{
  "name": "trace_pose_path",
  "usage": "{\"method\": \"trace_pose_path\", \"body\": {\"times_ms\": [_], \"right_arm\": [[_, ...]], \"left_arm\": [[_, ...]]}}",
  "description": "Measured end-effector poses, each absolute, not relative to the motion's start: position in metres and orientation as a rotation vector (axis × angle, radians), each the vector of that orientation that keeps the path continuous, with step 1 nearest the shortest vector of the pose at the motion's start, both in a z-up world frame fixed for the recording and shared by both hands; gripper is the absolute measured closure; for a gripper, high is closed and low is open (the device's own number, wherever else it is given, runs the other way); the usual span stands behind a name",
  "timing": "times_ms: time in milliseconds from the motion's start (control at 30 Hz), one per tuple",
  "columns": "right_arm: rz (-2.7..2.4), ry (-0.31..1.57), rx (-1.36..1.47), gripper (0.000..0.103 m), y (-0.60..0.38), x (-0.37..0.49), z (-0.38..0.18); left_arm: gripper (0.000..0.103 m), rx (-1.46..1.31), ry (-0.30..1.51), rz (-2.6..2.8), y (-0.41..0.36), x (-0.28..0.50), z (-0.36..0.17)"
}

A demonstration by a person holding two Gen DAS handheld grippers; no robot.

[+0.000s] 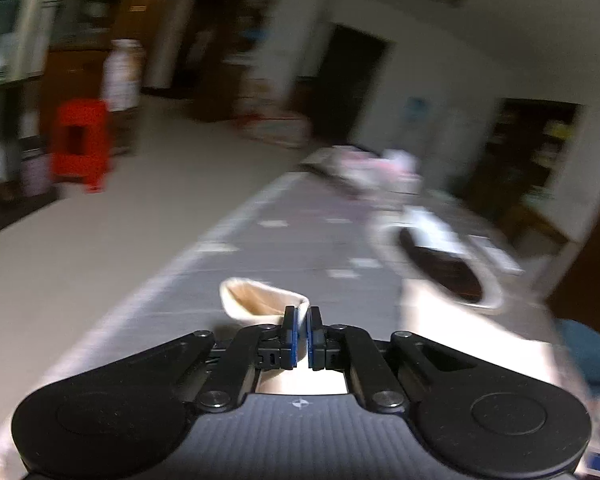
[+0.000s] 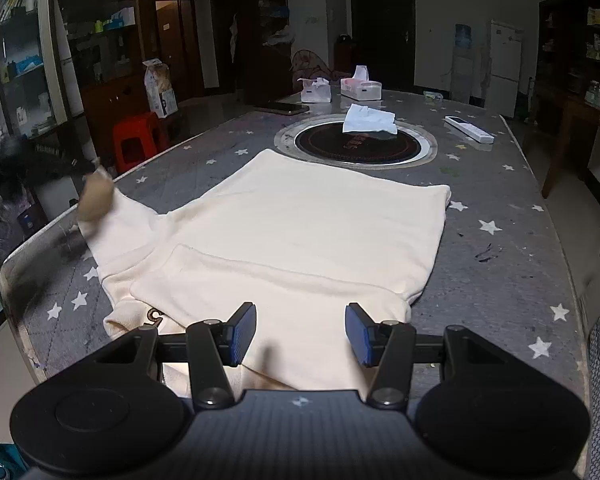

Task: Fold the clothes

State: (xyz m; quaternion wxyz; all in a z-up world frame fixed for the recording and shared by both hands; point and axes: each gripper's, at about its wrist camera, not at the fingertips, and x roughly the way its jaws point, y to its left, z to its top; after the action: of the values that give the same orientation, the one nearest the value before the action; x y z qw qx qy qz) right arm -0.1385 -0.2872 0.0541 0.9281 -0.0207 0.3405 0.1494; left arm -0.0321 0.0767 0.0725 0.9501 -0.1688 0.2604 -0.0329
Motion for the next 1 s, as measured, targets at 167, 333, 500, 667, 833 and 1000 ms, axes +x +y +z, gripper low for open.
{"method": "trace_pose_path", "body": {"times_ms": [167, 333, 500, 667, 833, 1000], "right_arm": [[0.282, 0.686, -0.013, 0.053, -0.299, -0.143, 0.055], [0.242, 0.681, 0.024, 0.053, -0.315, -0.147, 0.054], [0.211, 0.687, 0.05, 0.053, -0.328, -0.149, 0.05], [0.176, 0.694, 0.053, 0.053, -0.335, -0.15, 0.047], [0.156, 0.688, 0.06, 0.054, -0.34, -0.149, 0.052], [0.224, 0.707, 0.085, 0.055, -0.331, -0.137, 0.05]], "left_arm": [[0.099, -0.333, 0.501, -0.346, 0.007, -0.044, 0.102], [0.099, -0.335, 0.514, -0.573, -0.052, -0.054, 0.108], [0.098, -0.358, 0.59, -0.705, -0.097, -0.058, 0.087], [0.092, -0.317, 0.719, -0.773, -0.119, -0.061, 0.06], [0.078, -0.249, 0.701, -0.757, -0.092, -0.071, 0.059], [0.076, -0.162, 0.641, -0.626, -0.04, -0.082, 0.066]]}}
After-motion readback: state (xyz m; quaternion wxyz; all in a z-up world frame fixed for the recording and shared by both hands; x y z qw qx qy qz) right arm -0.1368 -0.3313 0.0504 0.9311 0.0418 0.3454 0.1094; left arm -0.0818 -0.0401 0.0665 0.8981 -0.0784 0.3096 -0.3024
